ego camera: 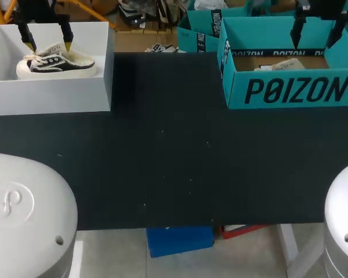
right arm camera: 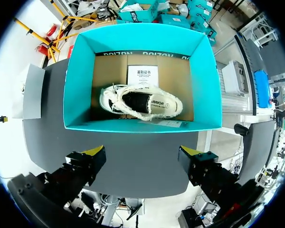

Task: Take the shoe out of the shoebox, open the shoe tongue, remove and reinsert the insole, then place the shoe into the shoebox

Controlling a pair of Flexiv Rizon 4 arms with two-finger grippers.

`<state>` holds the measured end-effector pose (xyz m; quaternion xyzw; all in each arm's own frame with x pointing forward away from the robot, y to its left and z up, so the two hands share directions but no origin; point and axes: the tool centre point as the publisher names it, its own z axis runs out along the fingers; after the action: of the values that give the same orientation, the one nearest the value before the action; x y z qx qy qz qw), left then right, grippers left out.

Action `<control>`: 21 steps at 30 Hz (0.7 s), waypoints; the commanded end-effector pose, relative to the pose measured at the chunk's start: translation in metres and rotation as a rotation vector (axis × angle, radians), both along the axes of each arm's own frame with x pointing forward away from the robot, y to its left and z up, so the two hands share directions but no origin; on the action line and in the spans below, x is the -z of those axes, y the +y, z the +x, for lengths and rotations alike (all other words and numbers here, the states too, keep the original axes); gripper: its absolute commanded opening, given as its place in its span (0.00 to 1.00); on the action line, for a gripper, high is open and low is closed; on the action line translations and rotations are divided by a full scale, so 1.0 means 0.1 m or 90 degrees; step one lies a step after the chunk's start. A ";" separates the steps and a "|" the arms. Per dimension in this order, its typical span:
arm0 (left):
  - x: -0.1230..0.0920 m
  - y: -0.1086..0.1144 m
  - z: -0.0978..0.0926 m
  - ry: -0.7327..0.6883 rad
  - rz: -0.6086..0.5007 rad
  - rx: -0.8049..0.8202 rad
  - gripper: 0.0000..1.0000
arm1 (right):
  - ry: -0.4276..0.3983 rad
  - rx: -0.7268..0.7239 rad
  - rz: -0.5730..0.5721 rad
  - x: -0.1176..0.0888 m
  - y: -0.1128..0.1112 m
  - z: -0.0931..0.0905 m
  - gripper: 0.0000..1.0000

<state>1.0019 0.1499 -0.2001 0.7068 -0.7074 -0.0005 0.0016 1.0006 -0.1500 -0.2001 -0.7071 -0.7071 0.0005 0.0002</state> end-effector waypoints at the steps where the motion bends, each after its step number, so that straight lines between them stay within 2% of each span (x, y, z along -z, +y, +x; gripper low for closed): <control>1: 0.02 0.04 0.06 0.004 -0.003 0.012 1.00 | 0.000 0.000 0.000 0.00 0.00 0.00 1.00; 7: 0.14 0.26 0.43 -0.004 -0.027 0.138 1.00 | 0.000 0.000 0.000 0.00 0.00 0.00 1.00; 9: 0.15 0.34 0.55 -0.021 -0.043 0.215 1.00 | 0.000 0.000 0.000 0.00 0.00 0.00 1.00; 14: 0.16 0.53 0.87 0.010 -0.069 0.425 1.00 | 0.000 0.000 0.000 0.00 0.00 0.00 1.00; 16: 0.16 0.58 0.99 0.006 -0.051 0.512 1.00 | 0.000 0.000 0.000 0.00 0.00 0.00 1.00; 21: 0.19 0.70 1.08 0.047 -0.036 0.760 1.00 | 0.000 0.000 0.000 0.00 0.00 0.00 1.00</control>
<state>1.0941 0.2168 -0.2185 0.4652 -0.8846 0.0339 -0.0024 1.0006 -0.1499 -0.2006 -0.7071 -0.7071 0.0006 0.0000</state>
